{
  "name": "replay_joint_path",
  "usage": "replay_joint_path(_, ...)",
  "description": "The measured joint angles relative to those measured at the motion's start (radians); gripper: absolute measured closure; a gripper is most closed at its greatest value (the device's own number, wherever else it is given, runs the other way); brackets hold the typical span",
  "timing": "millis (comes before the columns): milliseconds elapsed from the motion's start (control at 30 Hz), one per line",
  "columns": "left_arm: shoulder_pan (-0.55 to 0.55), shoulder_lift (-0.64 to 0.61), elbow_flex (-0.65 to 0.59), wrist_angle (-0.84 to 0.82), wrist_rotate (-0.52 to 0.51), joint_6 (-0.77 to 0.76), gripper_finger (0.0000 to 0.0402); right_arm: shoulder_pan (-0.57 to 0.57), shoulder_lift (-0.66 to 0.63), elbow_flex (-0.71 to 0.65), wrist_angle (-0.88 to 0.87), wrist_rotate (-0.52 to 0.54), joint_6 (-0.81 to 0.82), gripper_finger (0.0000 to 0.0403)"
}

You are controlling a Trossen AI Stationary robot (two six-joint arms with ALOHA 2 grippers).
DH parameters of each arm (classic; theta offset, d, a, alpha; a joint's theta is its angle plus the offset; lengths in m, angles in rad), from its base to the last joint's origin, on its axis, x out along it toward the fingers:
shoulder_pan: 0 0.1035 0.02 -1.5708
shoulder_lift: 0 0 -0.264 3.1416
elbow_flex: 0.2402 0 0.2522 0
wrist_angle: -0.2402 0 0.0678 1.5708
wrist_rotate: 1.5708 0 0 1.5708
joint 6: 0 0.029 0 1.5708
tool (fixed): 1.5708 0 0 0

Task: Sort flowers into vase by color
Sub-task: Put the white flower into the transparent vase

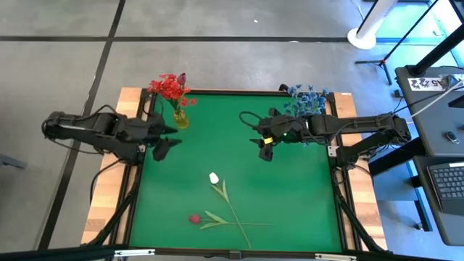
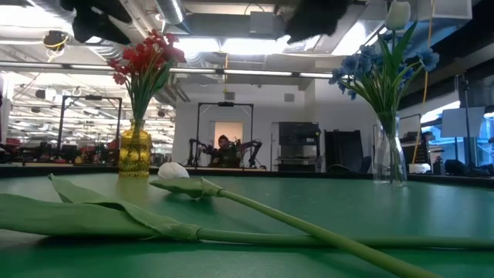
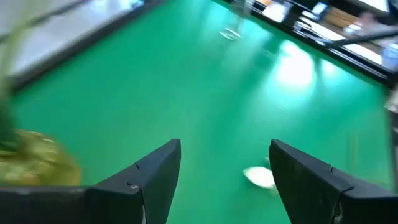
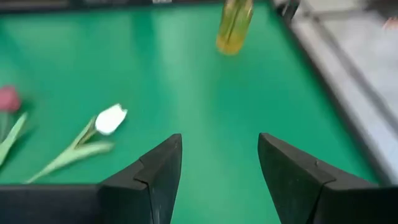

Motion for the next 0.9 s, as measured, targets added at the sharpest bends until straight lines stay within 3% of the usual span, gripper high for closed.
replay_joint_path(100,-0.102,0.003,0.0,0.005,-0.029,-0.038,0.0165,0.011,0.0,0.0,-0.058,-0.058,0.077,0.0194)
replay_joint_path(267,-0.272,0.018,-0.015,0.065,-0.173,-0.079,0.0167,0.12,0.0,0.0,-0.014,-0.102,0.077,0.0194)
replay_joint_path(467,-0.438,0.073,-0.081,0.244,-0.287,-0.088,0.0167,0.281,0.015,0.002,0.061,-0.045,0.11,0.0194)
replay_joint_path(733,-0.573,0.204,-0.128,0.417,-0.448,-0.071,0.0168,0.371,0.18,0.001,0.124,-0.01,0.285,0.0194)
replay_joint_path(900,-0.611,0.289,-0.129,0.476,-0.525,-0.07,0.0168,0.376,0.305,0.001,0.205,-0.048,0.44,0.0194)
